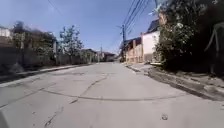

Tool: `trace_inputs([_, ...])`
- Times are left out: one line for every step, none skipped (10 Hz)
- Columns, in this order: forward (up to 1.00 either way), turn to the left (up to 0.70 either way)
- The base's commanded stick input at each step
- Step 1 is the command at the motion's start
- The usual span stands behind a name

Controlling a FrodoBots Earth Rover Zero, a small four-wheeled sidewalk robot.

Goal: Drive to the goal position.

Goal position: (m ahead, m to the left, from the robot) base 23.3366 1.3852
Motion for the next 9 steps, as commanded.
trace_inputs([0.85, 0.00])
trace_inputs([0.85, 0.00])
trace_inputs([0.85, 0.00])
trace_inputs([0.85, 0.00])
trace_inputs([0.85, 0.00])
trace_inputs([0.85, 0.00])
trace_inputs([0.85, 0.00])
trace_inputs([0.85, 0.00])
trace_inputs([0.85, 0.00])
